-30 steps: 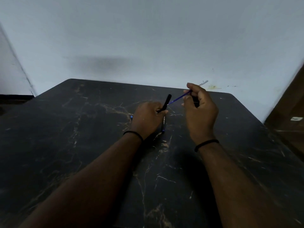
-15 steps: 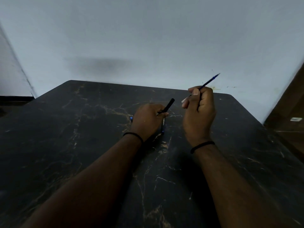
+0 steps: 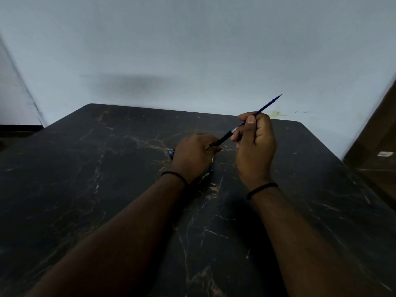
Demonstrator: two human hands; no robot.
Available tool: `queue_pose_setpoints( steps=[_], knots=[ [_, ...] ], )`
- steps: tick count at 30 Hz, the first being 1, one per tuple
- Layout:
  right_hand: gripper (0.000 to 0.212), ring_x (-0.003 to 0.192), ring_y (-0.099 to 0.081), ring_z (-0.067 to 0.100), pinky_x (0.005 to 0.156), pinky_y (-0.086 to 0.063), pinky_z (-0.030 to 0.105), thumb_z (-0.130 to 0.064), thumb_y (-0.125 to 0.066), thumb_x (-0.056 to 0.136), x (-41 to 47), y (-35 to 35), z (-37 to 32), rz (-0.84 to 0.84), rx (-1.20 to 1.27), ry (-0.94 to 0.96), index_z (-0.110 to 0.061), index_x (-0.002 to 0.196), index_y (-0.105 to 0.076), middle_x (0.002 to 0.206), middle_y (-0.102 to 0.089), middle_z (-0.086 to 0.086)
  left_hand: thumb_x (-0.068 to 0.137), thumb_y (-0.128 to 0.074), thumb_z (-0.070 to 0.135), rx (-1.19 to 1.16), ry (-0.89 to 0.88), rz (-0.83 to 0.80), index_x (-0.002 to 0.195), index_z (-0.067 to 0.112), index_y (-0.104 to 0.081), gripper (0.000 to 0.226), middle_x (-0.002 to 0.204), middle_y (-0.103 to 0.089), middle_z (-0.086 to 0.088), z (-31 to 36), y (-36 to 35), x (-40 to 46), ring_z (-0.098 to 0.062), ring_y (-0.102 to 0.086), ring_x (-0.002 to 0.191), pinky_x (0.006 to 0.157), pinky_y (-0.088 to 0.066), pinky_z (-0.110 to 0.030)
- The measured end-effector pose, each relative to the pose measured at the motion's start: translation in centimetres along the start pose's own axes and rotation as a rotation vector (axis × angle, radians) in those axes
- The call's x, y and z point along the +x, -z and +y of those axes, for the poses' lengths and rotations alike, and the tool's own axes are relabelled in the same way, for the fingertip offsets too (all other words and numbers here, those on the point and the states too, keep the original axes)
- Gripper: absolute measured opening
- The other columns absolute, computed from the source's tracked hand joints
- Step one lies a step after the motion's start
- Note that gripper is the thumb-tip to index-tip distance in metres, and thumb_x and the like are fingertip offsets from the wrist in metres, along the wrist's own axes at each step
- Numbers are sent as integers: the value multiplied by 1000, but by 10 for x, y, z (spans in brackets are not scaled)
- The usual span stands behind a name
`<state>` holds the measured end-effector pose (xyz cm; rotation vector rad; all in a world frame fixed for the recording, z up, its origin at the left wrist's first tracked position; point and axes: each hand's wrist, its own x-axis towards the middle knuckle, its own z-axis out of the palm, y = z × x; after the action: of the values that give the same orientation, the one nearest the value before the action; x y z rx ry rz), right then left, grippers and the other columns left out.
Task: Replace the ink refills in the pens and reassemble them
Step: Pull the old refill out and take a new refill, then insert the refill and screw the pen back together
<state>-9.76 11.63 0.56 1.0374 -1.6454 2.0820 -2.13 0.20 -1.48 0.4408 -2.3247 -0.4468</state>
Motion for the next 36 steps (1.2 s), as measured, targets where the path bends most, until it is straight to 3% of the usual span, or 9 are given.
queue_pose_setpoints(
  steps=[3, 7, 10, 14, 17, 20, 23, 26, 36],
  knots=[
    [21, 57, -53, 3, 58, -44, 21, -26, -44, 105, 0, -1, 5, -21, -57, -12, -19, 101, -64, 63, -58, -7, 90, -67, 29, -22, -13, 5, 102, 20, -74, 16, 96, -73, 0, 3, 2, -1, -12, -62, 84, 75, -53, -33],
    [4, 56, -50, 3, 54, -44, 23, -35, -58, 100, -1, 0, 12, -96, -124, -21, -35, 101, -62, 59, -54, -5, 89, -69, 27, -91, -11, 45, 103, 18, -76, 18, 97, -74, -1, 6, 4, -2, -15, -64, 87, 78, -53, -36],
    [10, 56, -48, -2, 54, -38, 11, -39, -64, 95, 0, 0, 19, -131, -178, -30, -35, 105, -64, 59, -51, -15, 87, -71, 23, -169, 1, 78, 101, 14, -77, 17, 95, -75, -3, 7, 5, -3, -17, -67, 85, 78, -54, -40],
    [15, 77, -55, 0, 72, -48, 20, -30, -68, 95, -1, -1, 22, -180, -236, 3, -20, 104, -74, 86, -59, -9, 84, -73, 26, -239, -50, 101, 97, 18, -78, 16, 89, -76, 2, 9, 6, -4, -9, -67, 77, 70, -55, -29],
    [10, 71, -54, 0, 65, -44, 17, -28, -66, 96, 0, 0, 21, -128, -216, 13, -19, 93, -70, 81, -61, -8, 88, -63, 48, -179, 65, 164, 77, 26, -72, 27, 70, -68, 9, 5, 8, -3, -3, -58, 60, 54, -43, -22],
    [14, 68, -62, 1, 61, -47, 12, -36, -64, 96, -2, 1, 22, -143, -121, -47, -26, 87, -66, 72, -67, -10, 96, -47, 52, 30, 343, 365, 54, 23, -40, 52, 51, -41, 9, -7, 18, -1, -7, -39, 46, 46, -24, -23],
    [15, 71, -65, 0, 59, -45, 6, -49, -61, 93, -7, 1, 26, -198, -165, -34, -38, 83, -61, 75, -69, -15, 95, -47, 48, 207, 582, 260, 58, 16, -53, 49, 60, -54, 1, -26, 27, -2, -22, -59, 60, 54, -34, -27],
    [15, 69, -62, -8, 57, -42, 5, -54, -60, 92, -8, 0, 29, -218, -187, -37, -44, 81, -60, 78, -66, -28, 90, -55, 44, 277, 676, 149, 78, 10, -67, 38, 78, -64, -8, -34, 32, -1, -34, -66, 83, 68, -44, -32],
    [29, 63, -61, -2, 53, -43, 10, -66, -55, 87, -10, 0, 36, -227, -233, -57, -39, 82, -62, 76, -66, -21, 89, -53, 50, 482, 690, -54, 108, 16, -69, 42, 115, -67, -11, -37, 40, 0, -34, -63, 105, 72, -40, -35]
  ],
)
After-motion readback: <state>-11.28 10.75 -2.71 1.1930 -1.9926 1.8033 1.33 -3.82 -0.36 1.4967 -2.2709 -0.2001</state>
